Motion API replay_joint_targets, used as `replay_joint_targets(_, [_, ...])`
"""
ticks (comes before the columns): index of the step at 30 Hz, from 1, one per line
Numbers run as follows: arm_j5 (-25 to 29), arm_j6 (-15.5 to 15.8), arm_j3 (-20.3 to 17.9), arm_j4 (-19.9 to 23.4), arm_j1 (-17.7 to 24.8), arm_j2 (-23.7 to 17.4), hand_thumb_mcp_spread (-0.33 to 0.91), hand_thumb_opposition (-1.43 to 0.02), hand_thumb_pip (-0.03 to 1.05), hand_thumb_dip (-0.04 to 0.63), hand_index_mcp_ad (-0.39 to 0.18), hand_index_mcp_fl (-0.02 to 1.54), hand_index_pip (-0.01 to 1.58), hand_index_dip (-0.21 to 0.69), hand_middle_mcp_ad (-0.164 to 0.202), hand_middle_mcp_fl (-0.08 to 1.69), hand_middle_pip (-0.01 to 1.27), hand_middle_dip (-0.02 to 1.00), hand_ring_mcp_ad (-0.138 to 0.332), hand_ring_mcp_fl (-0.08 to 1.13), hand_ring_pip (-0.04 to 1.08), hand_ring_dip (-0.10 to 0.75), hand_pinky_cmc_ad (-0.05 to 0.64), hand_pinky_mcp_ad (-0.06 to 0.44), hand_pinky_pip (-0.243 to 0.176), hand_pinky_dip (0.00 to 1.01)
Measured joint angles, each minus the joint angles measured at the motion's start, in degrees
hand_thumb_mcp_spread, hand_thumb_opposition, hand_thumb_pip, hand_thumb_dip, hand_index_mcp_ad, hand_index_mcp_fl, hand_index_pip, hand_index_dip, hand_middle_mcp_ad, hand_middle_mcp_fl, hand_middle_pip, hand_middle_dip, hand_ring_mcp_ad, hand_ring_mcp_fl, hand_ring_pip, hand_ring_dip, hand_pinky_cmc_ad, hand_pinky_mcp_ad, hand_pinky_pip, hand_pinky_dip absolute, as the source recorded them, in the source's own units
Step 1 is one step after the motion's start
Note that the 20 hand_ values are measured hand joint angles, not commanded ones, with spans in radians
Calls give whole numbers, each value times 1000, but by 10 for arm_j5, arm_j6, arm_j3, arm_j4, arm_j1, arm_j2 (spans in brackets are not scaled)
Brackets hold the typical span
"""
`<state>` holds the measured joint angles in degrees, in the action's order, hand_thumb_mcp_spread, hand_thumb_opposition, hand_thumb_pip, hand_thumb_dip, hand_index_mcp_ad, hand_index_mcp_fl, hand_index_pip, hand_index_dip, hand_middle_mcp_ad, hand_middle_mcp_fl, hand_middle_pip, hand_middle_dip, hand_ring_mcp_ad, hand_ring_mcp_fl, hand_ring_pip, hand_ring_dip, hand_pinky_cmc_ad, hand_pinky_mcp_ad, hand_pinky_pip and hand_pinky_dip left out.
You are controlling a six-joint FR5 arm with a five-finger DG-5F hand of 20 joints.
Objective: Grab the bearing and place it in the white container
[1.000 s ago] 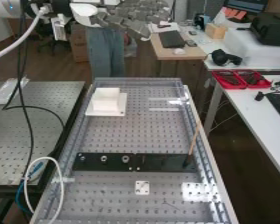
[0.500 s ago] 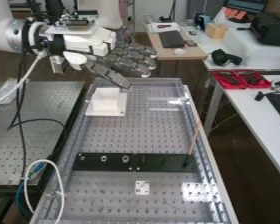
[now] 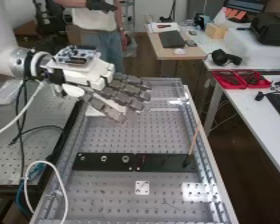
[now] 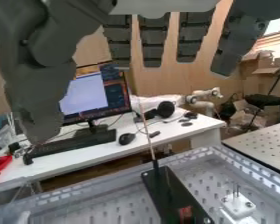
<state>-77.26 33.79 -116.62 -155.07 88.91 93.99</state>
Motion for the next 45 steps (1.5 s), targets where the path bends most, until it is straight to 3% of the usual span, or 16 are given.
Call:
replay_joint_targets(6, [-66,1,2,32,-46,47,372,-726,546,175,-75,154,449,108,68,21,136,188,150,0,101,82,365,295,-75,267])
replay_joint_targets(12, [-159,13,17,66,-106,107,382,-745,546,178,-86,223,691,101,70,24,136,187,152,0,101,82,365,295,-75,251])
replay_joint_targets(18, [-211,27,30,99,-136,146,382,-757,546,190,-86,239,873,103,70,21,136,187,150,0,99,82,365,295,-75,239])
replay_joint_targets(27, [-205,16,26,160,-149,179,389,-775,562,190,-84,187,1166,101,70,24,136,187,148,0,98,82,365,295,-75,237])
replay_joint_targets(31, [-191,12,21,173,-149,189,386,-775,562,190,-84,157,1302,143,70,24,136,187,148,0,98,82,361,295,-75,237])
replay_joint_targets(39, [-172,1,20,187,-148,208,421,-787,562,206,-84,113,1381,267,70,19,136,187,147,0,98,82,361,295,-73,215])
replay_joint_targets(45, [-172,5,19,185,-149,213,417,-791,562,222,-84,91,1429,290,70,23,136,187,150,0,98,82,365,298,-59,194])
